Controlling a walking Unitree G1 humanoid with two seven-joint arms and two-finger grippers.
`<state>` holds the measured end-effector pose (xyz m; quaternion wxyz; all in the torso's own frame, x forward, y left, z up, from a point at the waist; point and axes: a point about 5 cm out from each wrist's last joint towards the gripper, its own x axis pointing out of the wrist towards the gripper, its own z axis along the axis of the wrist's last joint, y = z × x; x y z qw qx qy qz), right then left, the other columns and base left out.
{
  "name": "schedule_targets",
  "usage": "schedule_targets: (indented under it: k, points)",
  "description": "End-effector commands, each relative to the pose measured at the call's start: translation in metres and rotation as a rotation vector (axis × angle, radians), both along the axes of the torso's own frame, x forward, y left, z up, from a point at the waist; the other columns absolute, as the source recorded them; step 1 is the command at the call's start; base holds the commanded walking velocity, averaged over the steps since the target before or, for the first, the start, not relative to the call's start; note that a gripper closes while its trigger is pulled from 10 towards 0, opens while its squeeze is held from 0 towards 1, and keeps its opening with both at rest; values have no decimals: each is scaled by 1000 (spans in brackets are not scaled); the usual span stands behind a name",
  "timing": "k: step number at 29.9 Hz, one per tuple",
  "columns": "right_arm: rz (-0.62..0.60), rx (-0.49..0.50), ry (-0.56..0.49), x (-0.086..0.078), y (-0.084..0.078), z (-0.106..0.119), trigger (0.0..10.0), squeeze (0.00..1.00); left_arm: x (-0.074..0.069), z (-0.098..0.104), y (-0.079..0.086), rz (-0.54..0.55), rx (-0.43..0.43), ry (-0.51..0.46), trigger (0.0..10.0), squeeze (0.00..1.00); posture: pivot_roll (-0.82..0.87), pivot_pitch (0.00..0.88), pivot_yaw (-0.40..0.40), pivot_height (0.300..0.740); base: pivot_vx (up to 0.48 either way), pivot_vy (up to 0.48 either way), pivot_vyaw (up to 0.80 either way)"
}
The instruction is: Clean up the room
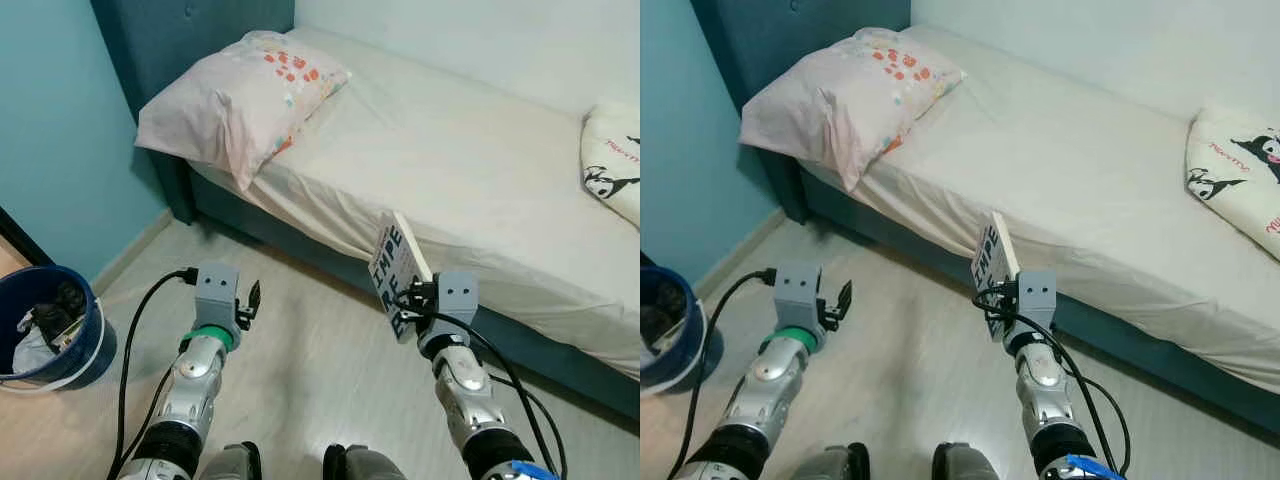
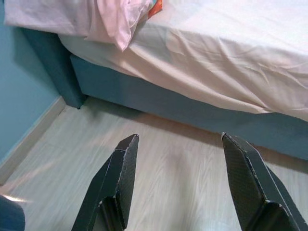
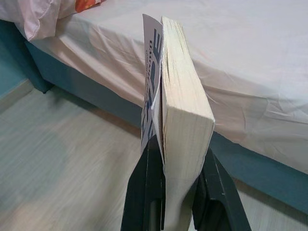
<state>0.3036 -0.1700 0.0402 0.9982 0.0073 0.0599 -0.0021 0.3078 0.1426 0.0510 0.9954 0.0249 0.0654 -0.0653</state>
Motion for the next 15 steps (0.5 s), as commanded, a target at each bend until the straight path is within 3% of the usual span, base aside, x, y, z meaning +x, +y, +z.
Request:
schedule_targets:
  k: [1, 15]
  points:
    - [-25, -8, -12, -1, -8, 2, 10000, 0, -2, -2, -4, -17, -8, -2, 10000, 0, 30, 68, -16, 737, 360, 0, 0]
    - [-9, -21, -22, 0, -7, 3, 10000, 0, -2, 1, -4, -27, -14, -14, 10000, 0, 31, 52, -22, 737, 368, 0, 0]
